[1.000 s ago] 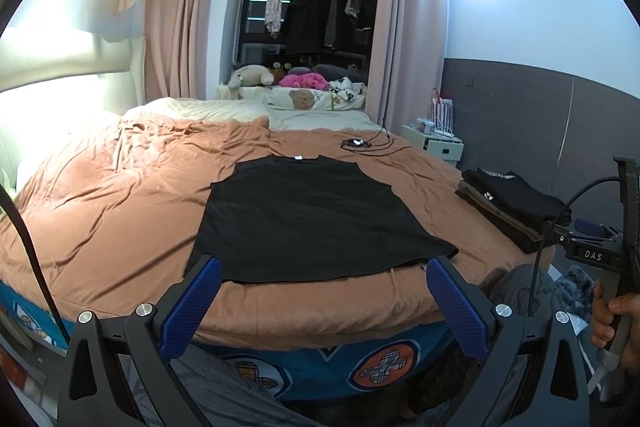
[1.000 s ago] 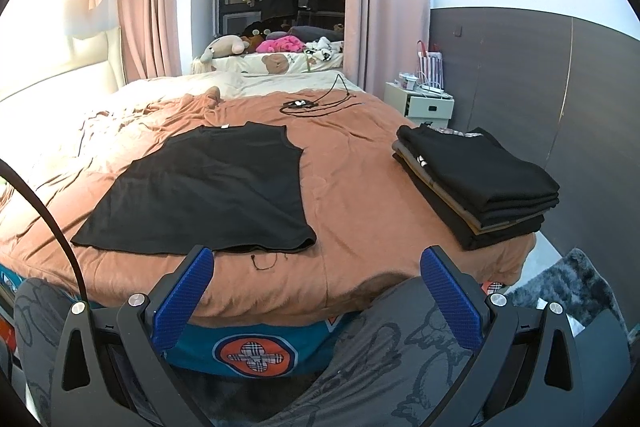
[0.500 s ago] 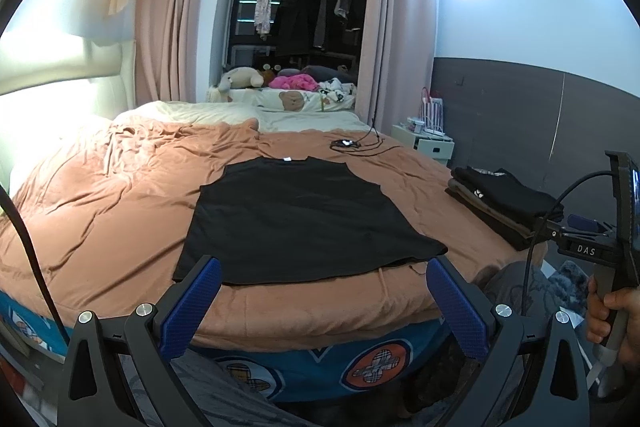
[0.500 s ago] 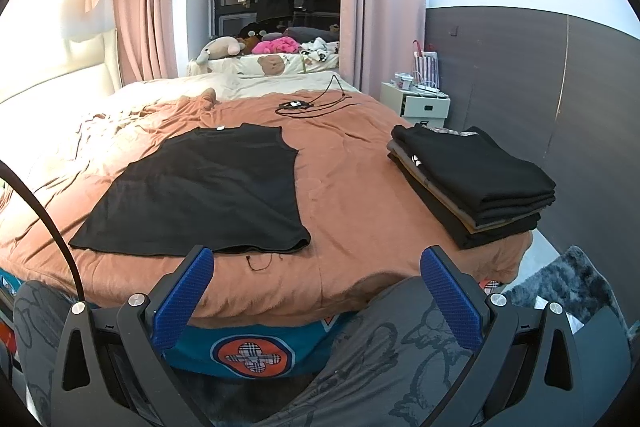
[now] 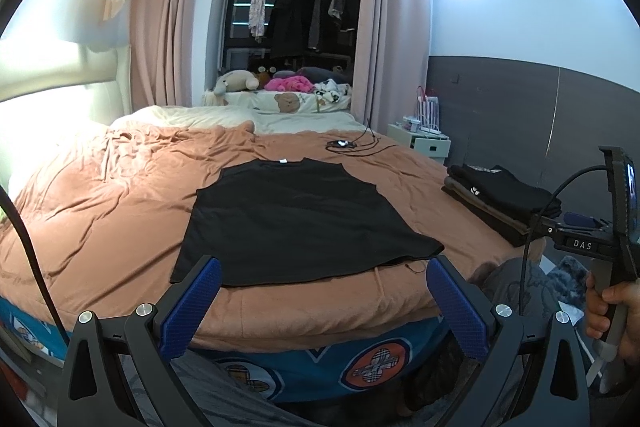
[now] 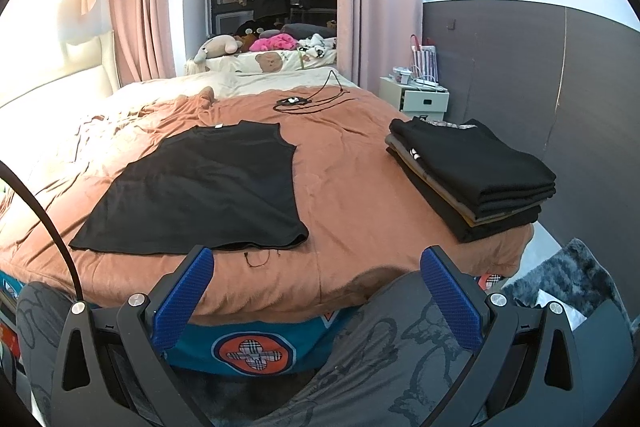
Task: Fold small clothes
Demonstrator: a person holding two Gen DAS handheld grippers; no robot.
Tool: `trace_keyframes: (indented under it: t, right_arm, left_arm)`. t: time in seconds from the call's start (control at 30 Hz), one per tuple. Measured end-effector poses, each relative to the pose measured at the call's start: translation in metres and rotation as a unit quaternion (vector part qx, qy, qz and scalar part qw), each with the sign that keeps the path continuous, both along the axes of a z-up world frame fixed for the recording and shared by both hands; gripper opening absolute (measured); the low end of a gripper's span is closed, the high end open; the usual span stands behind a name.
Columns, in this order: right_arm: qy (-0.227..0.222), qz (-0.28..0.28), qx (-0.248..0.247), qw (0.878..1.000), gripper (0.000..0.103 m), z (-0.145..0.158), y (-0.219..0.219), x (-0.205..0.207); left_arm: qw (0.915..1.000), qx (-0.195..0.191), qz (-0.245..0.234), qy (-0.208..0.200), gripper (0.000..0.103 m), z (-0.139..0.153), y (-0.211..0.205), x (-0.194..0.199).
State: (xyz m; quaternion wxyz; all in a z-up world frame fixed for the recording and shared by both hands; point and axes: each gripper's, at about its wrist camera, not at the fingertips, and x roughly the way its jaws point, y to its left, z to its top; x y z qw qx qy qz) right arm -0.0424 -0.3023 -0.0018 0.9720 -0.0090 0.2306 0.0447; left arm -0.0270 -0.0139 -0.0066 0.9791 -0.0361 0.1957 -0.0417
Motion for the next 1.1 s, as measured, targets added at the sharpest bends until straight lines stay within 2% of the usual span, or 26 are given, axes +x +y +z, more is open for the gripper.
trace_keyframes:
  t: [0.6,1.1]
  right_arm:
    - [0.006,0.002,0.005,1.0,0.103,-0.003,-0.003,0.002]
    - [0.049,0.035,0.028,0.998,0.103,-0.007,-0.008,0.053]
  left_arm:
    - [0.9998,-0.011,0.012,0.009,0.103,-0.003,0.007,0.006]
    - [0.9944,-0.047,0.072,0.062,0.101,-0.026,0.067,0.038]
